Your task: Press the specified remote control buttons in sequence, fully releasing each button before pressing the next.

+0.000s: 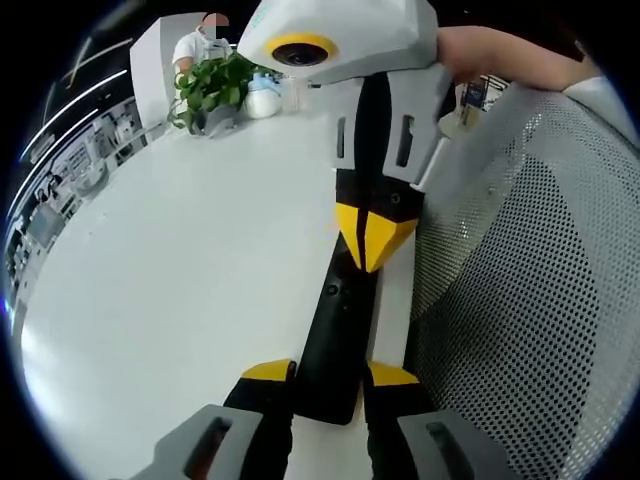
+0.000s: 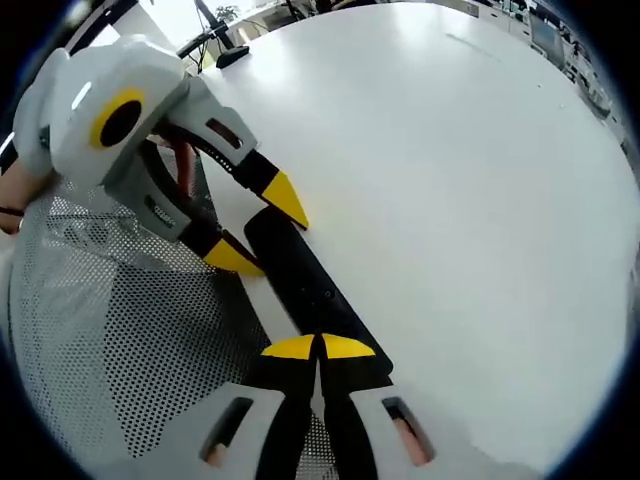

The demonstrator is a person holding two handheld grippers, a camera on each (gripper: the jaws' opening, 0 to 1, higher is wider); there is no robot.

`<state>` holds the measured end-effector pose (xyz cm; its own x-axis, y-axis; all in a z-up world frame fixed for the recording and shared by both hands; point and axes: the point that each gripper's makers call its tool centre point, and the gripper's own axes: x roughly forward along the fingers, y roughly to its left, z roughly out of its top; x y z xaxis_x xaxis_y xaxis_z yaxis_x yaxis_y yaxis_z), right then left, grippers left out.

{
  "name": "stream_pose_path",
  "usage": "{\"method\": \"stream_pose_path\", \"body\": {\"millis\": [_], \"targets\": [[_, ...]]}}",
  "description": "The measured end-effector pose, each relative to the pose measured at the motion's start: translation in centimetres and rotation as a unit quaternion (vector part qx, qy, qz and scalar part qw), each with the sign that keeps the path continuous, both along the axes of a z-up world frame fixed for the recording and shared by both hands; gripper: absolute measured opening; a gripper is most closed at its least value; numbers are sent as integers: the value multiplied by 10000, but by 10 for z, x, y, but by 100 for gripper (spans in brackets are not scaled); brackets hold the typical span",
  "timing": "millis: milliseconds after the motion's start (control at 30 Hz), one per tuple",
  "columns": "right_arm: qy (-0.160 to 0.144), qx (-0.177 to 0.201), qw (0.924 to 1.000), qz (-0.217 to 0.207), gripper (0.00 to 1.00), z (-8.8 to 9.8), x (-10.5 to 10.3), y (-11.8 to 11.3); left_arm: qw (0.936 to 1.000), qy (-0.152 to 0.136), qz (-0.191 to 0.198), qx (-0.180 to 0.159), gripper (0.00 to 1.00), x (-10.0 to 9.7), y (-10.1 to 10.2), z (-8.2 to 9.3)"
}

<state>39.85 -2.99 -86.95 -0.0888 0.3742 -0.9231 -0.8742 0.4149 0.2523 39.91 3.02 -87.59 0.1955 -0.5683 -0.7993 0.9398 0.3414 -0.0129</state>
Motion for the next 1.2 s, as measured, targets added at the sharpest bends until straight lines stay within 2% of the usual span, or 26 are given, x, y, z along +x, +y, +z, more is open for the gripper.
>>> {"method": "stream_pose_path", "body": {"millis": [433, 633, 1200], "targets": [[-168, -3, 9996, 246, 0, 0, 1, -1, 10000, -11, -2, -18, 26, 0, -1, 0], [-382, -11, 9984, 421, 0, 1, 5, -1, 10000, -7, -5, -18, 26, 0, -1, 0], [-524, -58, 9975, 477, 0, 0, 8, -1, 10000, 5, -16, 23, 26, 0, -1, 0]]}}
